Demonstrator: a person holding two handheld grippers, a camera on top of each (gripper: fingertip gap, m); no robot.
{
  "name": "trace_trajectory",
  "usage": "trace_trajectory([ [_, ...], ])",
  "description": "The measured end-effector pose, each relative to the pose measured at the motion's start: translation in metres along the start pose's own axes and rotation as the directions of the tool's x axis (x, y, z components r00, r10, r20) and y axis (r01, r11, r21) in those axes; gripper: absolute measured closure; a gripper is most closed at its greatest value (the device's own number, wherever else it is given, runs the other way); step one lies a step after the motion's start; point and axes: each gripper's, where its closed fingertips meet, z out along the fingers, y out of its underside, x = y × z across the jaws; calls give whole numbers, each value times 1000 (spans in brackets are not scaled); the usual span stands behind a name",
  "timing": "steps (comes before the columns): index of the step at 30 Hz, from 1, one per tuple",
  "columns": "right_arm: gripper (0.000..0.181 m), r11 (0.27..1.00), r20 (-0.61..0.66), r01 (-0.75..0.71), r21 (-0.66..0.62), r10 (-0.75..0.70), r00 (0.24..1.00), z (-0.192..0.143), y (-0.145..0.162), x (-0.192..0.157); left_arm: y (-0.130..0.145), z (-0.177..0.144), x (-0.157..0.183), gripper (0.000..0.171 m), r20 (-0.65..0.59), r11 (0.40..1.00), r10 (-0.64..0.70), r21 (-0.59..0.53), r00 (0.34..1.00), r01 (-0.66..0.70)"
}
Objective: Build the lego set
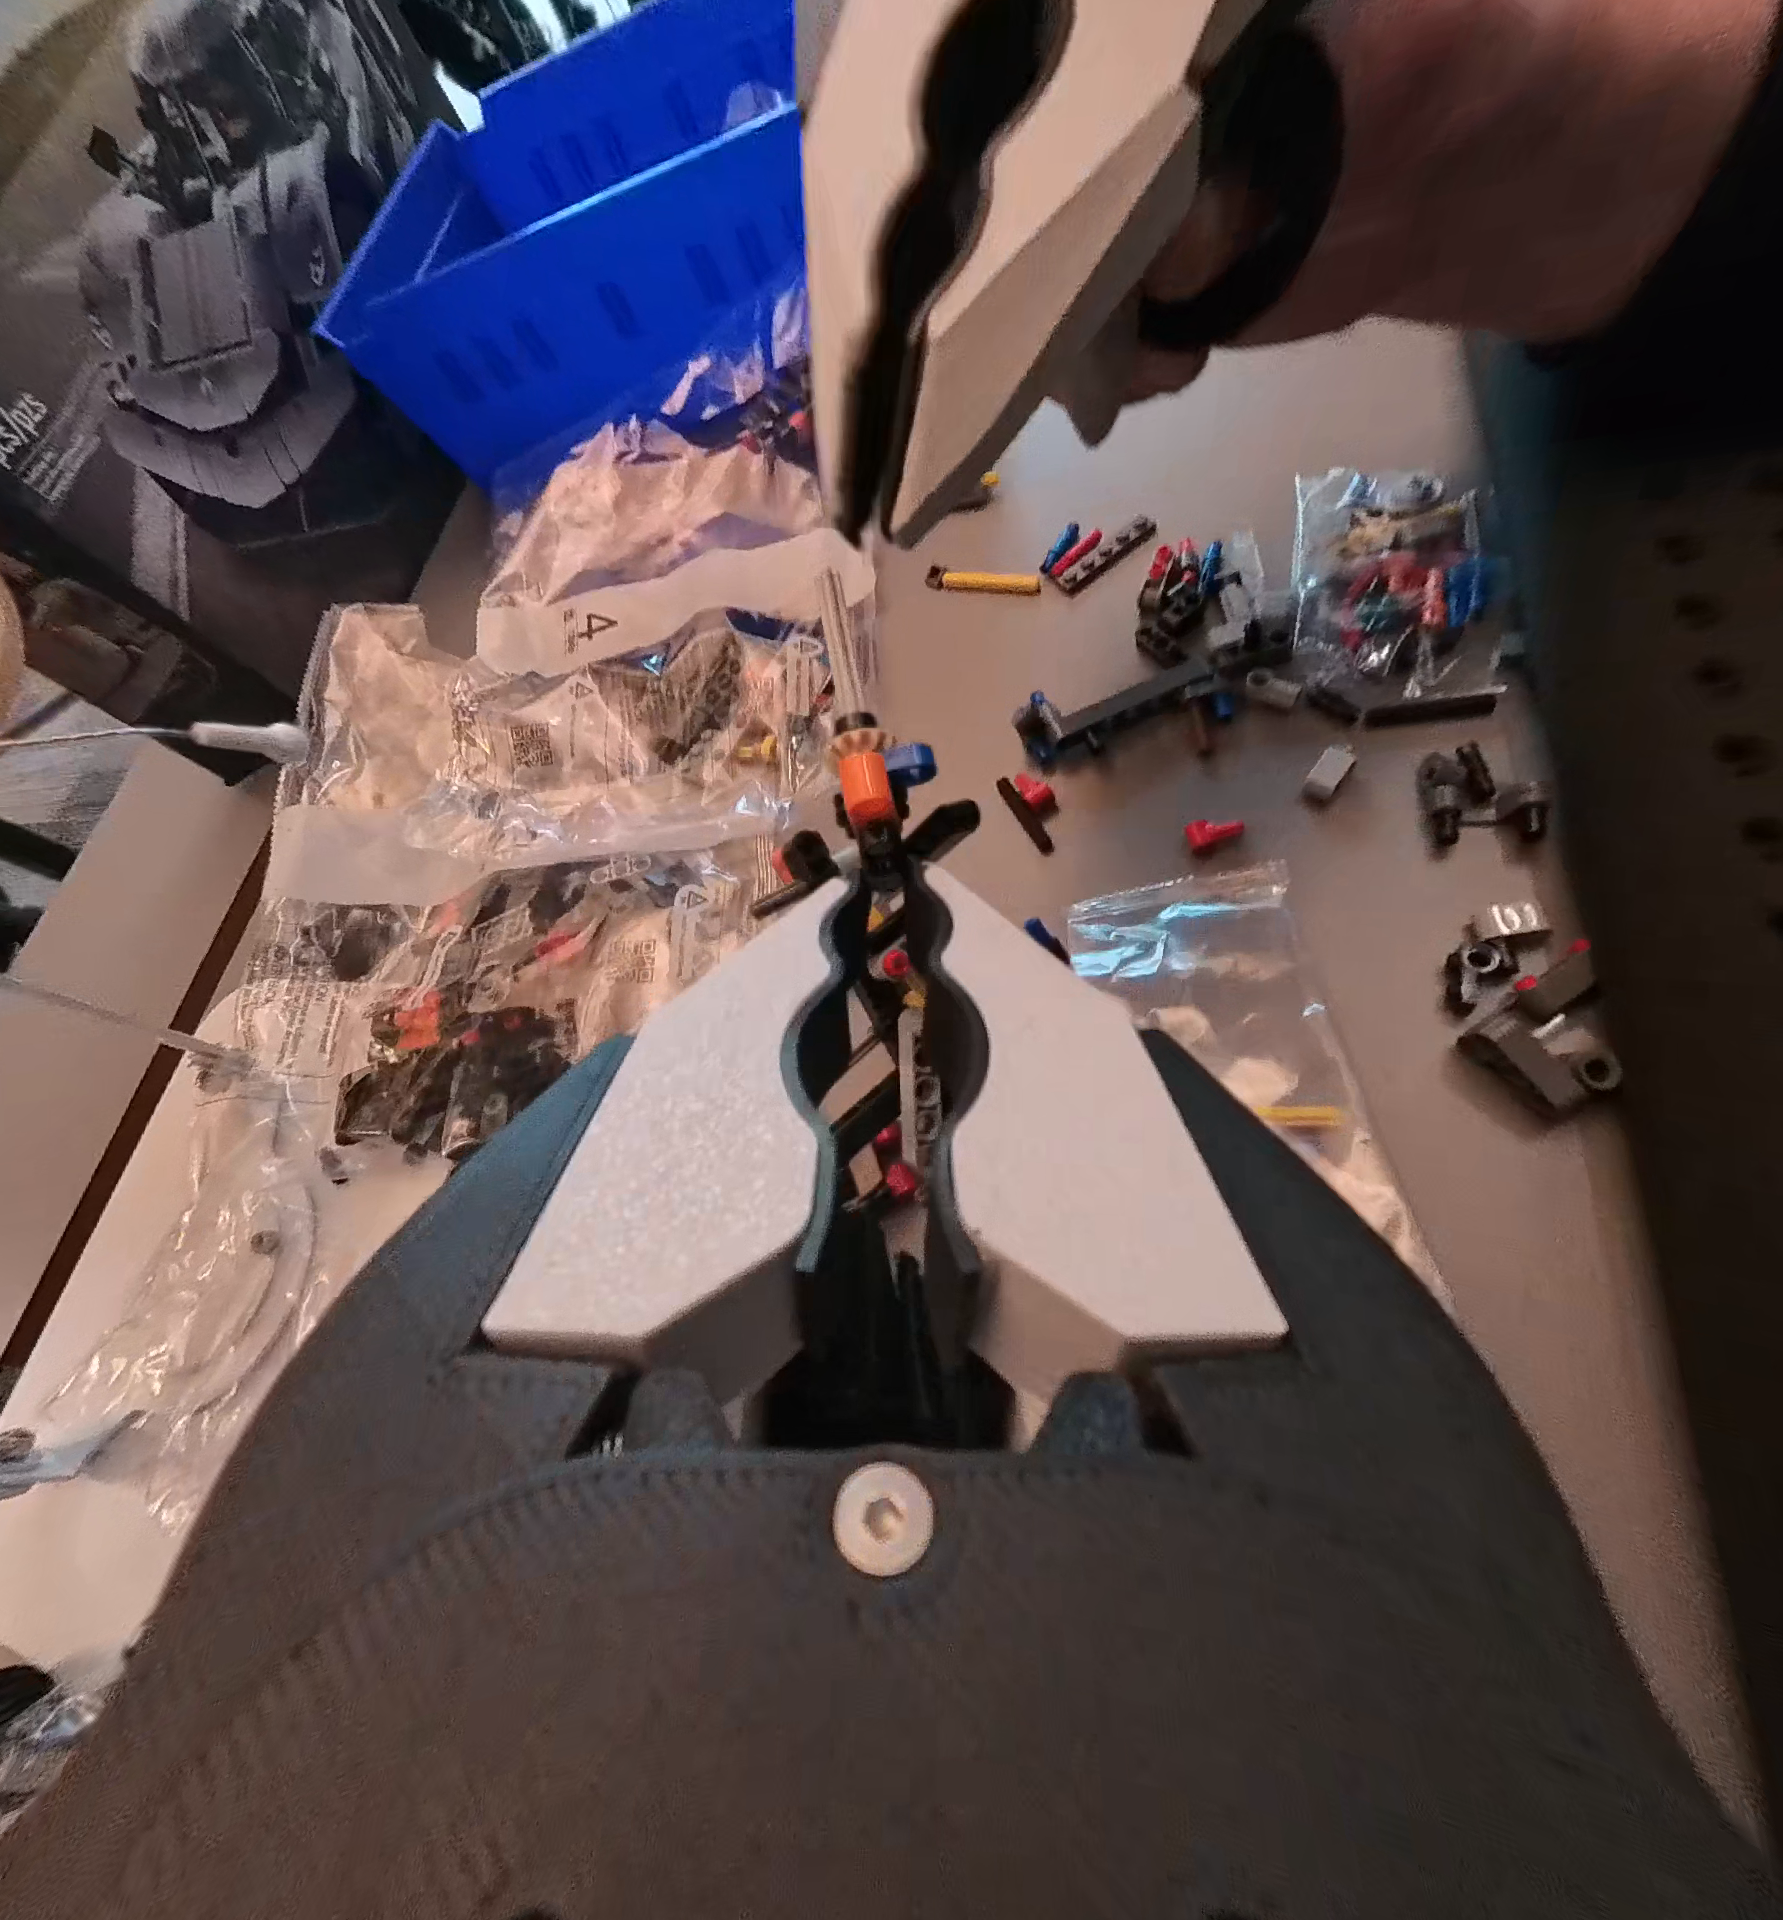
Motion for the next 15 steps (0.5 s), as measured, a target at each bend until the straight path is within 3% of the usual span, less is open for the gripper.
trace_trajectory([
  [3, 166, 994, 3, 113, 13, -113, 994, 2, -5, -11, 2, 4, 5, 166, -7, 999, 31, -31, 999, -31],
  [6, 157, 975, -2, 179, -131, -181, 984, 18, 18, -13, 2, 6, 10, 166, -18, 997, 66, -45, 998, -66],
  [11, 166, 960, 38, 166, -227, -162, 986, 28, 36, -17, 8, 9, 14, 166, -15, 987, 131, -87, 991, -132],
  [15, 166, 960, 42, 162, -227, -156, 987, 27, 36, -18, 0, 7, 16, 163, -17, 990, 139, -34, 990, -140],
])
